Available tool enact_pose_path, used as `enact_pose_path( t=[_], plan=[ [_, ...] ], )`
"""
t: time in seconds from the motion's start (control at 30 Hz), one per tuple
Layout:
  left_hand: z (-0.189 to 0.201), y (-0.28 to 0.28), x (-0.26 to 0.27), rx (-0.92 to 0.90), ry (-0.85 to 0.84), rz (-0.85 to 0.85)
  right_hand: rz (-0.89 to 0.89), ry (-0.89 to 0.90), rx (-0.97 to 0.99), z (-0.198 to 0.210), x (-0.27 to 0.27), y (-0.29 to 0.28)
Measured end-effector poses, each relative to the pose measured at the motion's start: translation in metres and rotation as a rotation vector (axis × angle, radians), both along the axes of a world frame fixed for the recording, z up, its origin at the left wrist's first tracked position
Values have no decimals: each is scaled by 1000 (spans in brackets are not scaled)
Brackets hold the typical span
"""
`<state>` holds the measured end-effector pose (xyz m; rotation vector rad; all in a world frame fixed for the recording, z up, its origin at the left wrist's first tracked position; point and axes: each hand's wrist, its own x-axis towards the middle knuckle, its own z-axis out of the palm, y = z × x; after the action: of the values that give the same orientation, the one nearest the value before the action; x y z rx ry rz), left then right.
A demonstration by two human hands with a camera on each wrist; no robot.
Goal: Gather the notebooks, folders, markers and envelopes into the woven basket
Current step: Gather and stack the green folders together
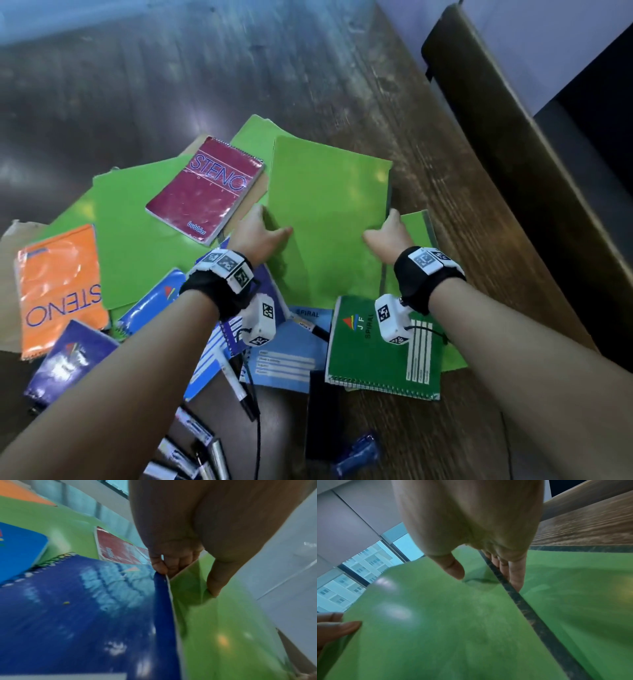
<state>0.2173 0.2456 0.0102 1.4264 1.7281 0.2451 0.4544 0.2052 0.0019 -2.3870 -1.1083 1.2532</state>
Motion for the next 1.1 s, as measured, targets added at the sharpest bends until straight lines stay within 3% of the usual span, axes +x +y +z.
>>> enact_pose_path(
  t=[0.1,0.17,0.33,0.47,0.57,0.67,0.73,0.8,0.87,0.93,1.0,1.1],
  plan=[
    [22,-18,-18,62,-210,14,-22,25,117,15,-8,5],
    [32,-27,-29,89,-290,16,59,12,105,22,-15,8],
    [48,-47,-37,250,-314,-39,355,-48,122,49,-62,0],
    [62,-60,-27,380,-360,-93,446,195,149,72,-112,-9],
    [76,-65,-33,280,-582,-158,341,424,207,85,-120,-7],
    [88,-68,-40,177,-637,-283,284,674,174,101,-107,-9],
    [90,-67,-39,182,-587,-301,188,898,143,111,-93,-12],
    [85,-62,-36,303,-337,-289,101,1101,149,122,-83,-23],
    [77,-60,-36,300,-97,-147,35,1207,179,123,-78,-30],
    [69,-60,-41,160,-134,-23,-41,1222,227,117,-76,-33],
    [57,-63,-48,70,-175,-17,-86,1151,229,108,-75,-35],
    [45,-67,-57,67,-58,101,-144,1184,160,93,-75,-43]
  ],
)
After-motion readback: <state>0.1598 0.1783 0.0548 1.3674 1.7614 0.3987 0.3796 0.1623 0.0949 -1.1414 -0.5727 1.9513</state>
